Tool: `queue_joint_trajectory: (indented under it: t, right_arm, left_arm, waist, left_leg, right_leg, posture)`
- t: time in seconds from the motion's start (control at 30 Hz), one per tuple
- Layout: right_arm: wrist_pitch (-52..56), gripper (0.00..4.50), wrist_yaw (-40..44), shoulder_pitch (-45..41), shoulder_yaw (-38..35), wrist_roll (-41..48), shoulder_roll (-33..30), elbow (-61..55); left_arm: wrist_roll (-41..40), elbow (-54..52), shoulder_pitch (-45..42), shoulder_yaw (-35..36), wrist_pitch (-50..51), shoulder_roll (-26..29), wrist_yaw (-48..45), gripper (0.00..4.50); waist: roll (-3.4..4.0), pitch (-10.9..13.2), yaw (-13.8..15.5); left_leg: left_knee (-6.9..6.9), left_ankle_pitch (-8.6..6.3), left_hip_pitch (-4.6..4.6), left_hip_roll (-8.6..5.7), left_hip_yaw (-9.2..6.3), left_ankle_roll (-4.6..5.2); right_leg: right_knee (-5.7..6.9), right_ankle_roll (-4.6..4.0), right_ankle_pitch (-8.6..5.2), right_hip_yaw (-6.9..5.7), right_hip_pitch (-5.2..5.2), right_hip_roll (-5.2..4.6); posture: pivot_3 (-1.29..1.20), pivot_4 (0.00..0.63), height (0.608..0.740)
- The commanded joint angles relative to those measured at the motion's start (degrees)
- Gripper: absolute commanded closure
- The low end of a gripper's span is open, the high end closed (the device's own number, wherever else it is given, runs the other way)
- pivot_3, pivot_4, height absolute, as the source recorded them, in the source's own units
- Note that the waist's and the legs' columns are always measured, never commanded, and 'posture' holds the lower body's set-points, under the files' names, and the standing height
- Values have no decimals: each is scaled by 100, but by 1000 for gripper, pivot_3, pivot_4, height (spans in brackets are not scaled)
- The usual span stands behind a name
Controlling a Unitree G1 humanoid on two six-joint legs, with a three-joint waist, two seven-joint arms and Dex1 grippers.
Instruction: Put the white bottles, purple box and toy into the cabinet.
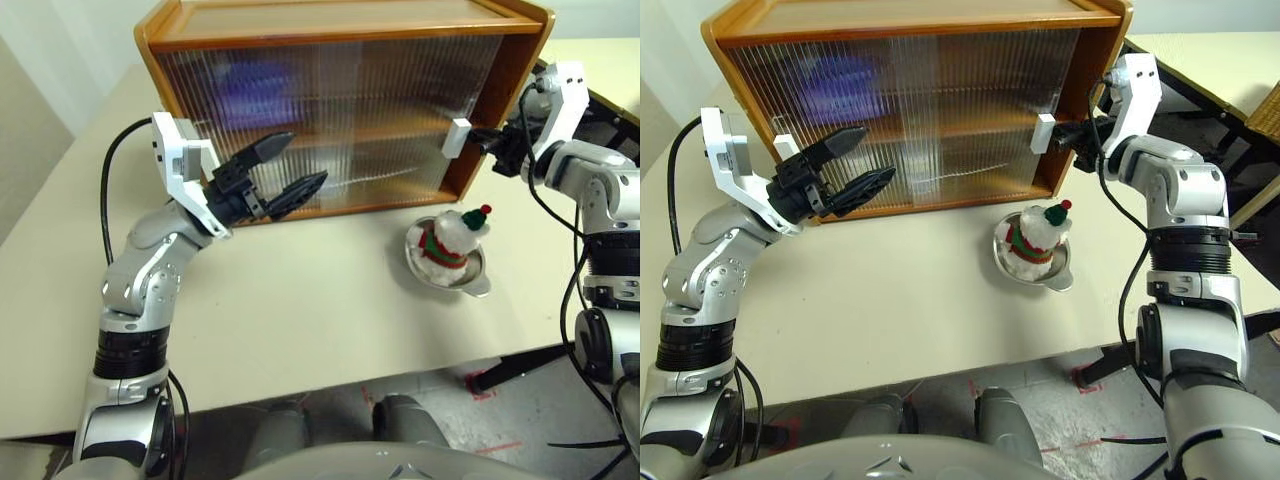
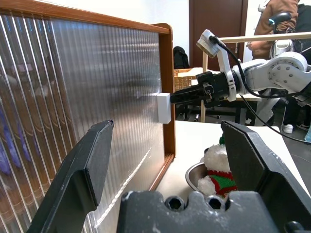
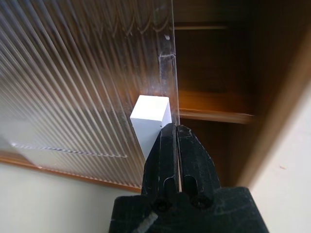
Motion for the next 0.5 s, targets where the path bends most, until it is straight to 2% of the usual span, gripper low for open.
queue_joint_trajectory:
  t: [0.03,0.5]
  right_arm:
    - [270,4459,-65,110,146,134,175,-363]
    - [509,4459,-270,-26,486,259,954,-646]
  left_arm:
    - [38,8,-22,-35,-34,-5,-8,0]
    - [46,-17,-32,-23,-32,-10,68,0]
  waist:
    - [0,0,4]
    - [0,0,-2]
  left_leg:
    - [0,0,-1,0,0,0]
    - [0,-1,-10,0,1,-2]
  right_leg:
    - [0,0,0,0,-2,-1]
    - [11,0,0,0,-20,-1]
  posture:
    - [68,0,740]
    - [84,0,740]
